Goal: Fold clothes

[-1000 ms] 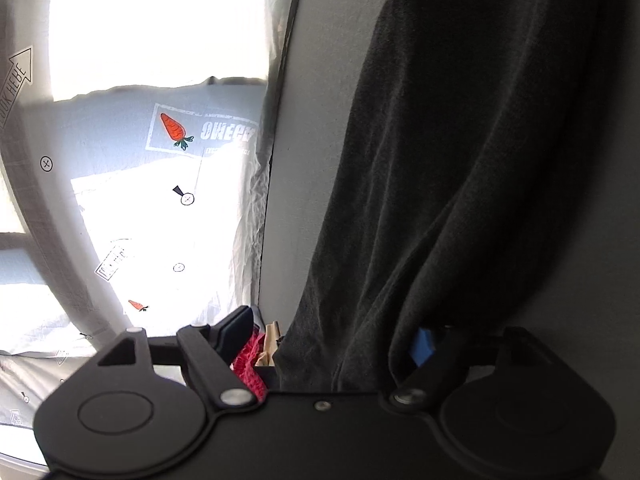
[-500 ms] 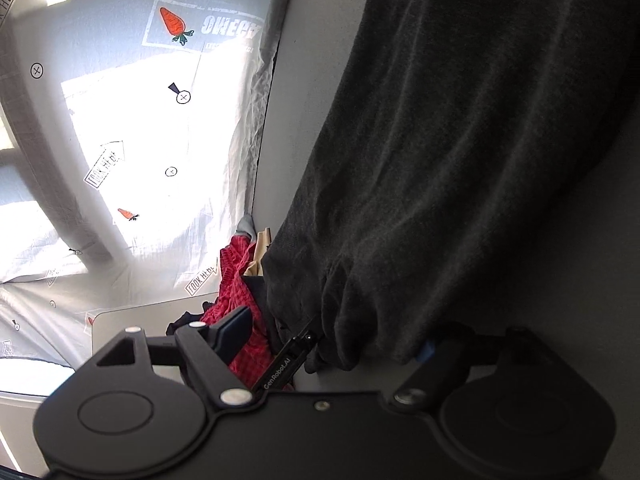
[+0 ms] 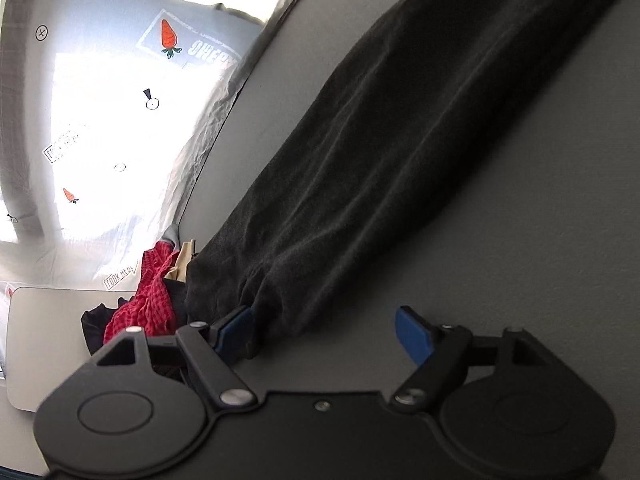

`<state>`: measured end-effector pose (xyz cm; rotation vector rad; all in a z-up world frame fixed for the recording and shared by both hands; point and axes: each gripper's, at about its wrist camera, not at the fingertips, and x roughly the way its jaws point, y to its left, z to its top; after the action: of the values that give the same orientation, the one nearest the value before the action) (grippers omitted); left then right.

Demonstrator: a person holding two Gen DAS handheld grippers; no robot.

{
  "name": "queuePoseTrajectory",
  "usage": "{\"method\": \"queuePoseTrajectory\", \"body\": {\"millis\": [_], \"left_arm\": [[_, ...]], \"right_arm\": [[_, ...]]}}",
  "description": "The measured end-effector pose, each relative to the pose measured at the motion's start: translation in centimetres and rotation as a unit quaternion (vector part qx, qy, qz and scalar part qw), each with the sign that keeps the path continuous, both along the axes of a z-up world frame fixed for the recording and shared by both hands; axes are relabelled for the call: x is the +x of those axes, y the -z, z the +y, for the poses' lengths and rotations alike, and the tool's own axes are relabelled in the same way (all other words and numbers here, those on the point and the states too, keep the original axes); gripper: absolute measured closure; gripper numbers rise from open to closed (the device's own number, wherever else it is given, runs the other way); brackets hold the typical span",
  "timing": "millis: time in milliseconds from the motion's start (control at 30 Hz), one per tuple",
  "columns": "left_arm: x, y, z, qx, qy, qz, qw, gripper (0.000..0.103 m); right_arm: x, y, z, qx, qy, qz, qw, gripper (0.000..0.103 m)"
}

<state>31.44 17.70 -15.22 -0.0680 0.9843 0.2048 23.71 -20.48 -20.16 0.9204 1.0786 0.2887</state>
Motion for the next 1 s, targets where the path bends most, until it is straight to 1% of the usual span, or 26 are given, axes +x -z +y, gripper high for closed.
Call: {"method": "queuePoseTrajectory", "body": {"millis": [33, 67, 100, 167, 233, 333, 367, 467, 600, 667, 700, 767, 800, 833, 900, 1000], "left_arm": [[-0.2, -0.4, -0.4, -0.006, -0.001, -0.004, 1.0000, 0.000], [-0.5, -0.7, -0.8, -0.010, 0.001, -0.006, 0.9999, 0.000], [-0.7, -1.0, -1.6, -0.011, 0.006, -0.009, 0.9999, 0.000], [-1.0, -1.6, -3.4, -0.006, 0.022, -0.015, 0.9996, 0.000], [-1.2, -2.1, -5.5, -0.001, 0.043, -0.019, 0.9989, 0.000], [-1.0, -2.5, -8.6, 0.001, 0.069, -0.019, 0.9974, 0.000], [-0.9, -2.5, -9.5, 0.000, 0.075, -0.017, 0.9971, 0.000], [-0.2, -2.0, -12.1, 0.000, 0.082, -0.005, 0.9966, 0.000], [0.4, -0.9, -15.1, 0.010, 0.087, 0.017, 0.9960, 0.000], [0.7, -0.4, -16.2, 0.019, 0.085, 0.030, 0.9958, 0.000], [0.9, -0.2, -16.6, 0.023, 0.082, 0.035, 0.9958, 0.000], [1.3, 0.0, -17.3, 0.035, 0.082, 0.043, 0.9951, 0.000], [1.4, 0.2, -17.7, 0.044, 0.083, 0.047, 0.9944, 0.000], [1.6, 0.4, -18.1, 0.055, 0.086, 0.051, 0.9935, 0.000], [1.8, 0.6, -18.7, 0.070, 0.090, 0.053, 0.9921, 0.000], [2.0, 0.5, -18.9, 0.073, 0.083, 0.056, 0.9922, 0.000]], "right_arm": [[-0.1, -0.6, -0.6, -0.026, 0.008, -0.011, 1.000, 0.024], [0.5, -1.2, -1.0, -0.058, 0.019, -0.022, 0.998, 0.024], [0.2, -1.4, -2.0, -0.089, 0.031, -0.033, 0.995, 0.024], [-0.4, -1.8, -4.1, -0.149, 0.056, -0.052, 0.986, 0.024], [-0.9, -1.5, -6.7, -0.187, 0.096, -0.059, 0.976, 0.024], [-1.9, -1.5, -10.4, -0.225, 0.156, -0.067, 0.959, 0.024], [-2.4, -1.5, -12.1, -0.239, 0.180, -0.071, 0.952, 0.024], [-1.8, -1.4, -15.2, -0.268, 0.218, -0.075, 0.935, 0.024], [-1.3, -1.1, -20.7, -0.302, 0.234, -0.081, 0.920, 0.024], [-0.8, -0.8, -23.5, -0.308, 0.242, -0.078, 0.917, 0.024], [-0.5, -0.7, -24.9, -0.309, 0.246, -0.076, 0.915, 0.026], [0.5, -0.3, -27.1, -0.302, 0.258, -0.073, 0.915, 0.030], [1.1, -0.1, -27.9, -0.298, 0.262, -0.070, 0.915, 0.036], [1.5, -0.1, -28.7, -0.293, 0.266, -0.069, 0.916, 0.040], [2.6, 0.1, -29.9, -0.288, 0.271, -0.071, 0.916, 0.041], [3.4, 0.3, -30.4, -0.274, 0.276, -0.070, 0.919, 0.043]]}}
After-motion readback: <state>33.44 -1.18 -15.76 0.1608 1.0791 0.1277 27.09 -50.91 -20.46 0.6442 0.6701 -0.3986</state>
